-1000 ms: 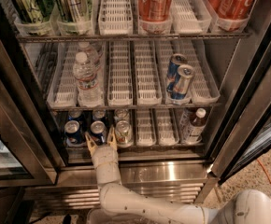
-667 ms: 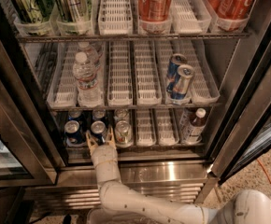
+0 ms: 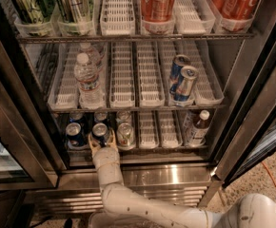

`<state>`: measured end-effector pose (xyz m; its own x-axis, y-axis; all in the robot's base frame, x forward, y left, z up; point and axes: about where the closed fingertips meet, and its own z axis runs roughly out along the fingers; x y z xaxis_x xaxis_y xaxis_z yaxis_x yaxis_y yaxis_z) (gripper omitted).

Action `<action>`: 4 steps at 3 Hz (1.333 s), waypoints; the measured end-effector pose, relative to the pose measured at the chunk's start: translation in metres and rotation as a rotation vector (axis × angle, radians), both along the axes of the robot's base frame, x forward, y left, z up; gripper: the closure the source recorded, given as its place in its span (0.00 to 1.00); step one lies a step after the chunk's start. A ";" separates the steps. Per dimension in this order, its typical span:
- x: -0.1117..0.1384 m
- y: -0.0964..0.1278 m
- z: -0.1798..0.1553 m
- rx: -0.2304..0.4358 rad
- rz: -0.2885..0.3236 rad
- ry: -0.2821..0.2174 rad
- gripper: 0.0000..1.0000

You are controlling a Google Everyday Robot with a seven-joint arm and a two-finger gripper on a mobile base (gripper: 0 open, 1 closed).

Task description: Pick pepsi can from bottom shelf of fridge

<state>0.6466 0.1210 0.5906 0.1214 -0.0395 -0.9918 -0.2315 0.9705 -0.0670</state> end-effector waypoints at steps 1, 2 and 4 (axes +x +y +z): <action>0.000 0.000 0.000 0.000 0.000 0.000 1.00; -0.006 0.010 0.009 0.012 0.033 -0.012 1.00; -0.026 0.022 0.036 0.018 0.073 -0.057 1.00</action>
Offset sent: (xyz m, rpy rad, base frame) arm -0.0157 0.0215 0.0184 0.0254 -0.0249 0.0749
